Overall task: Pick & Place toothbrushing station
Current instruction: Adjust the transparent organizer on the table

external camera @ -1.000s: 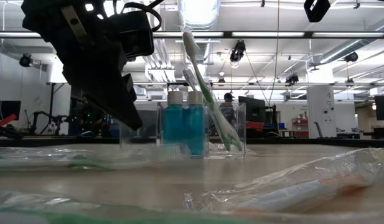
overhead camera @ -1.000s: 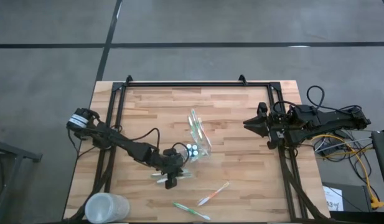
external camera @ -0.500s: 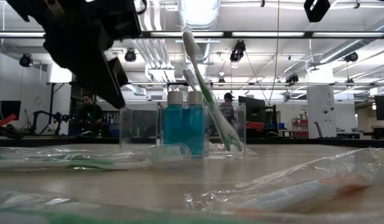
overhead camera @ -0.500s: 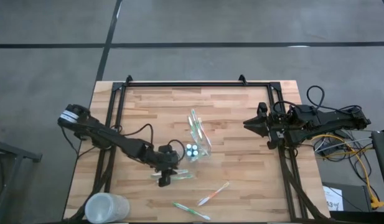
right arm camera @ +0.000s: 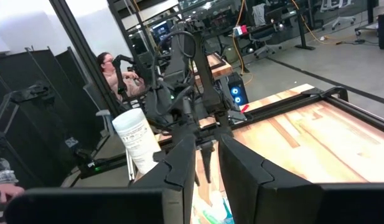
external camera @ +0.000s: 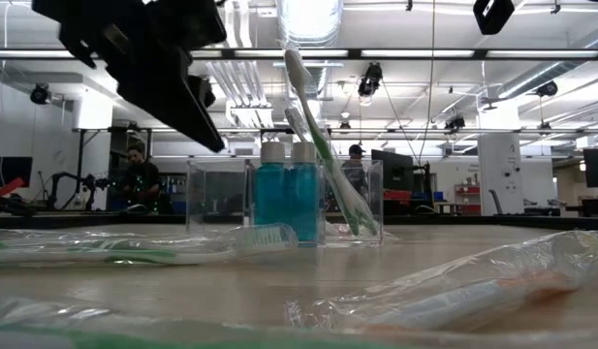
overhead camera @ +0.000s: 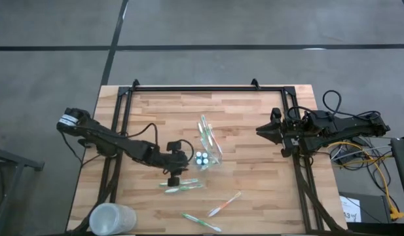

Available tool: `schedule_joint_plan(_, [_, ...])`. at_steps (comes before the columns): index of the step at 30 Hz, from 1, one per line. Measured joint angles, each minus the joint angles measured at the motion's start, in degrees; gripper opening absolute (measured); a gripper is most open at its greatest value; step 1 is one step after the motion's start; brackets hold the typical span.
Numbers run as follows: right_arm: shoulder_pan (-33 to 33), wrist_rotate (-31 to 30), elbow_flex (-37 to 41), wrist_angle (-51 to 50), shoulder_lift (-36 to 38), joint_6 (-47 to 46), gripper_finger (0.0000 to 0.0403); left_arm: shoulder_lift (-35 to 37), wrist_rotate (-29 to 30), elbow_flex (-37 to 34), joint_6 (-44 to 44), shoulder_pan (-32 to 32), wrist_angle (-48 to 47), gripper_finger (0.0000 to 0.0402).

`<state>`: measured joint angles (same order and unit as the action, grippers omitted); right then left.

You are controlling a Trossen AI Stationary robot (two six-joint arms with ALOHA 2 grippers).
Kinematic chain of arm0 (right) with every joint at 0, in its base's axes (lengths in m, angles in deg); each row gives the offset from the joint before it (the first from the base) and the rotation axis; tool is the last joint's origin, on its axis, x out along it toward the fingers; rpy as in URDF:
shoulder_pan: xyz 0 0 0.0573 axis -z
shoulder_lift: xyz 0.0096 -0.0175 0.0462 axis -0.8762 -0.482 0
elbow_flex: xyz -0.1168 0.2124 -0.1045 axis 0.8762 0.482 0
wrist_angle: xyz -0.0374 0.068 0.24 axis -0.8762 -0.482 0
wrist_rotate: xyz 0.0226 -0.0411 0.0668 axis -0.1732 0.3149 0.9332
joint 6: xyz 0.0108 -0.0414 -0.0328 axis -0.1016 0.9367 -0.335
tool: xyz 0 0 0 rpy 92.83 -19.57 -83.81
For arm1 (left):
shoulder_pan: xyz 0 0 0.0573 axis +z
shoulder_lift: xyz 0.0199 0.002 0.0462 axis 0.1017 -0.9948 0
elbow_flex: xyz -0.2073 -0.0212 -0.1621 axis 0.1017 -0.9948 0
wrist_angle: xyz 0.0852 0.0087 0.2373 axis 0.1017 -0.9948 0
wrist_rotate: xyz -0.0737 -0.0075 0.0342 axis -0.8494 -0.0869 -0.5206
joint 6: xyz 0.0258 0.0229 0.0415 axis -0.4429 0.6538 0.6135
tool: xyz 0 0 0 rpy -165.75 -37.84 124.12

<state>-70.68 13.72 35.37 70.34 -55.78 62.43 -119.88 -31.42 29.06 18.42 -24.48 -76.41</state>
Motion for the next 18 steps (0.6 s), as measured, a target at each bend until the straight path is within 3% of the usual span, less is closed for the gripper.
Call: schedule_joint_plan(18, [0.00, 0.00, 0.00, 0.02, -0.02, 0.00, 0.0079, -0.09, -0.74, 0.02, -0.66, 2.30, -5.94, 0.0108])
